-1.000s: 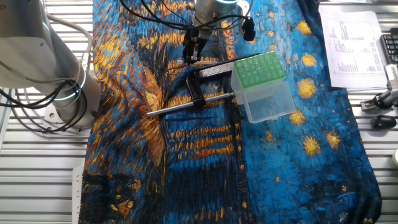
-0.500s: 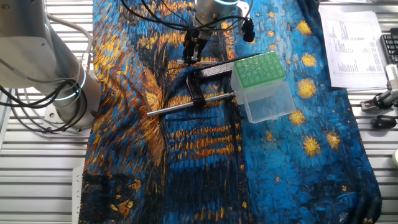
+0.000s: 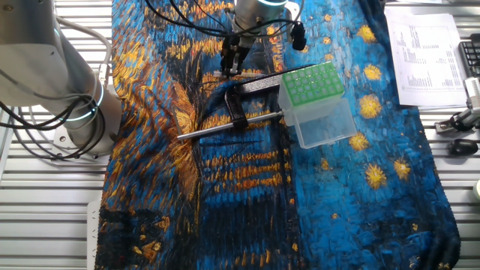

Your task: Insert a large pipette tip into the holder for large pipette tips

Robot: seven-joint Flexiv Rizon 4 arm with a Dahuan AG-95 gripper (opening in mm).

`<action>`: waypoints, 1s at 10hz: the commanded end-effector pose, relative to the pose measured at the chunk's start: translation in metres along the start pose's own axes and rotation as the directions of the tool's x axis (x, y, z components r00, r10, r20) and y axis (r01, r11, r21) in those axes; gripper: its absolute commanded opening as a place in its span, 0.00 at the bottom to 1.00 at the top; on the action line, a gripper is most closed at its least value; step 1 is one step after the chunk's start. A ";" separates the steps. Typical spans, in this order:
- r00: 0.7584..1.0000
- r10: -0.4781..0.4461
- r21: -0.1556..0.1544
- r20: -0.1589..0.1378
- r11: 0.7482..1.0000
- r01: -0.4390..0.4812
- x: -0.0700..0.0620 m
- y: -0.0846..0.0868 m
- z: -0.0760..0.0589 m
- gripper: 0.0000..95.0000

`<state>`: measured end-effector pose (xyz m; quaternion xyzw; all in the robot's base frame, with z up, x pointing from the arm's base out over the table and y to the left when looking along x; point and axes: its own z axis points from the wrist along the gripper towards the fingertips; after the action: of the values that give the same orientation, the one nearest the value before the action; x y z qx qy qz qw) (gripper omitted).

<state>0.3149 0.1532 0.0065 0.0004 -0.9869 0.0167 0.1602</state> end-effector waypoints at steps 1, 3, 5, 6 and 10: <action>1.000 -0.001 0.000 0.002 1.000 0.001 0.000 0.000 -0.001 0.00; 0.999 -0.042 0.014 -0.001 0.999 0.042 0.003 -0.001 -0.009 0.00; 0.993 -0.117 0.070 -0.021 0.990 0.118 0.010 -0.002 -0.030 0.00; 0.991 -0.133 0.082 -0.027 0.988 0.134 0.013 -0.003 -0.040 0.00; 0.966 -0.235 0.178 -0.111 0.951 0.252 0.028 0.000 -0.078 0.00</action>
<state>0.3126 0.1541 0.0838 0.1151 -0.9719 0.0770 0.1905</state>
